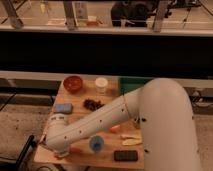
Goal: Place pepper in paper cup
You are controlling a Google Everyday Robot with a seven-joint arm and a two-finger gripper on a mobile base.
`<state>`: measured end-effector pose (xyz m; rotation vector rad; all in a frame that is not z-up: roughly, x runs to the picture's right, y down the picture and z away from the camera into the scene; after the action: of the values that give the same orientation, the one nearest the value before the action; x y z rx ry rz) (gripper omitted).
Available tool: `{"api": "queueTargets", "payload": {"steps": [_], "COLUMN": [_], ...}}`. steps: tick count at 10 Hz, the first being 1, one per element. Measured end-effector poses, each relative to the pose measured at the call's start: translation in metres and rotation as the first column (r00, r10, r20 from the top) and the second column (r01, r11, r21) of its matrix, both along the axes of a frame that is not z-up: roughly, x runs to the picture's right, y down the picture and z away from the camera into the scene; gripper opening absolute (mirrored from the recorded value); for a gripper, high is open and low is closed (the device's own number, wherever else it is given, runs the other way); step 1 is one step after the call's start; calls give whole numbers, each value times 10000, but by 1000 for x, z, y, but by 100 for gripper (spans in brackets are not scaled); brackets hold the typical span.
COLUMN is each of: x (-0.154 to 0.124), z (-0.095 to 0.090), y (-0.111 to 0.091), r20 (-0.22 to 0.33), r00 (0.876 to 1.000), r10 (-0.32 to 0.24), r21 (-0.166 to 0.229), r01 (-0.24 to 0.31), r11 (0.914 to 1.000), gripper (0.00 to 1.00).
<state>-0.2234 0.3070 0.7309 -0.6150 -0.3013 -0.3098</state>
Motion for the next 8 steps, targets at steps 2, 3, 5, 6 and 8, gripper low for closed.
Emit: {"api": "queueTargets", "payload": {"steps": [2, 3, 5, 6, 8], "x": [6, 8, 13, 17, 20], "z": [-2, -6, -22, -34, -52], "y": [-7, -13, -34, -51, -75], "r20": [89, 245, 678, 945, 1525], "r00": [9997, 9988, 9932, 9875, 9733], "r10": [228, 431, 943, 1264, 1716], "r21": [-162, -309, -613, -790, -1091], "r01": [-226, -424, -901, -1191, -1560], "r11": [9996, 9986, 9940, 9897, 9817], "gripper": [17, 17, 17, 17, 17]}}
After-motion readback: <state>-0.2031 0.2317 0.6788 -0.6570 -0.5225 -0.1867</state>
